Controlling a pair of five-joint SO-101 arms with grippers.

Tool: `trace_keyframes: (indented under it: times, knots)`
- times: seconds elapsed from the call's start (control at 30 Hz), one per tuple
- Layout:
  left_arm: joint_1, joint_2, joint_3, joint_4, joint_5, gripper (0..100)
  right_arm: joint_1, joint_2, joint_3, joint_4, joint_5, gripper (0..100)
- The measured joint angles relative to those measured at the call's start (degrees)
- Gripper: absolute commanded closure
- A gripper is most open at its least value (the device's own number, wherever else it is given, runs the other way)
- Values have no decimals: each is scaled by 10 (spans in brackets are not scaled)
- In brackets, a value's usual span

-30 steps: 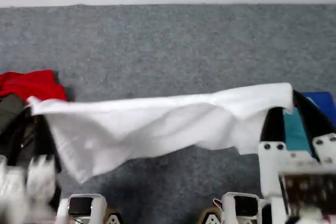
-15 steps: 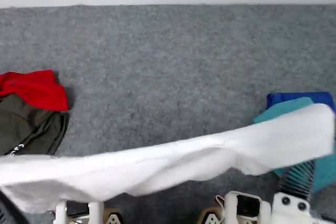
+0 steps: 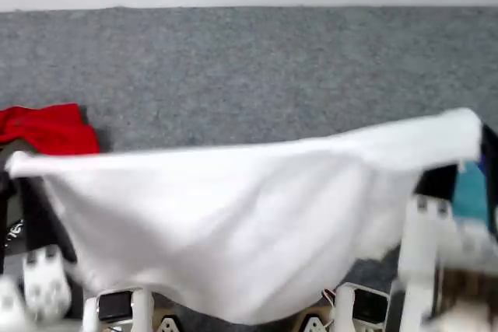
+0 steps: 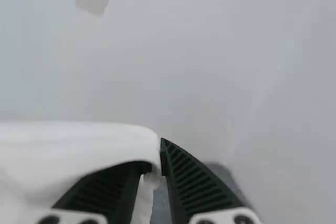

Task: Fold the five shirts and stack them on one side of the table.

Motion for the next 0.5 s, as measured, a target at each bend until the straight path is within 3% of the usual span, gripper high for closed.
trace_keyframes:
  times: [0.2, 0.5]
  knots:
    - [1, 1, 201, -128, 0, 987, -123, 116, 116, -25, 8, 988]
    - [4, 8, 387, -277, 0, 952, -166, 302, 147, -141, 18, 988]
